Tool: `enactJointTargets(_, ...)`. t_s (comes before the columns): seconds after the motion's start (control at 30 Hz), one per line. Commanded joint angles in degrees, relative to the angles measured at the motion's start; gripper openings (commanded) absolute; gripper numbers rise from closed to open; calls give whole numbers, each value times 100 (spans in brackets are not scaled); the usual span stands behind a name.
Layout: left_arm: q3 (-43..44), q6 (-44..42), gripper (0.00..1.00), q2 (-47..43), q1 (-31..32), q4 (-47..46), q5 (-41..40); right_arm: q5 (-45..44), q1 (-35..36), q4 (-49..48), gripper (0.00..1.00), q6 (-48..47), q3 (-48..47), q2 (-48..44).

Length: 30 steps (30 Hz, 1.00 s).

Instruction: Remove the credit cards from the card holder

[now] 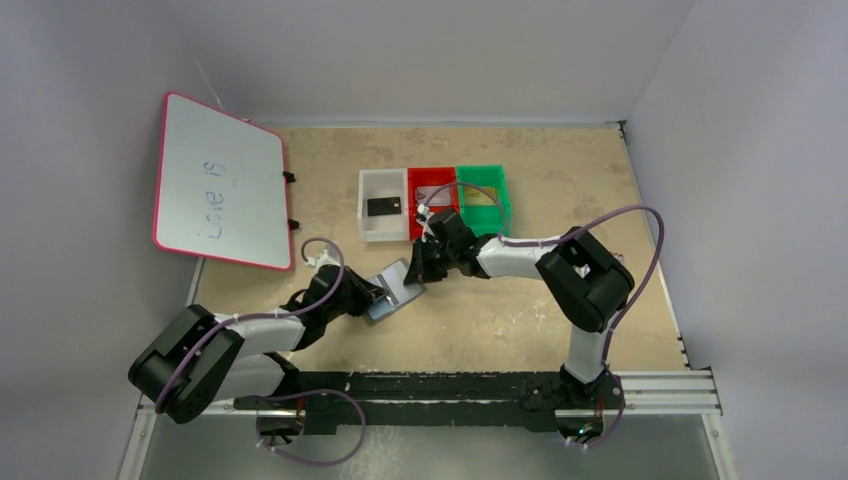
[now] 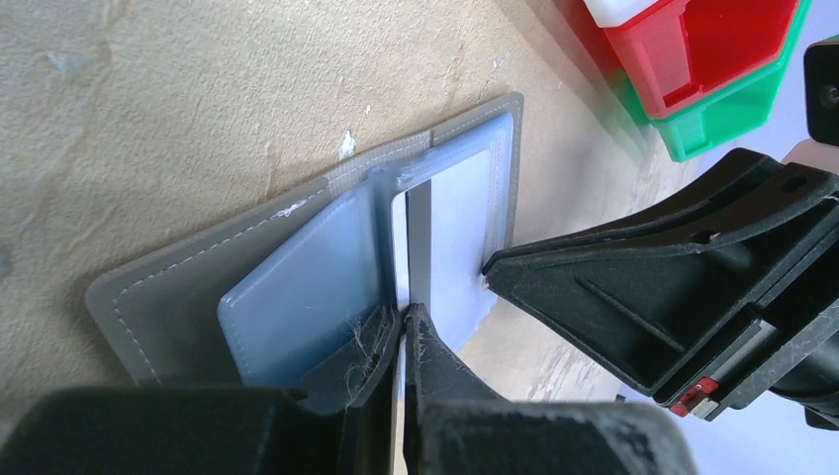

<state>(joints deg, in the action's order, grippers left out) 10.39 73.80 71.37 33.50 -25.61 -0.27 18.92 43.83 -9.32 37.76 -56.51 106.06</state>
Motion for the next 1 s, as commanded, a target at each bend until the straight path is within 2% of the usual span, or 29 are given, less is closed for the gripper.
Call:
enactJointTargets(0.0,-32,-257,0,-64,8,443,-161,-448,29,524,10,25,-3,65)
enactJointTargets(0.57,-138,-313,0,-476,8,941,-340,-516,27,570,9,136,0,123)
enactJointTargets(0.97,28,-304,0,-116,8,513,-237,101,62,181,14,-221,-146,-422)
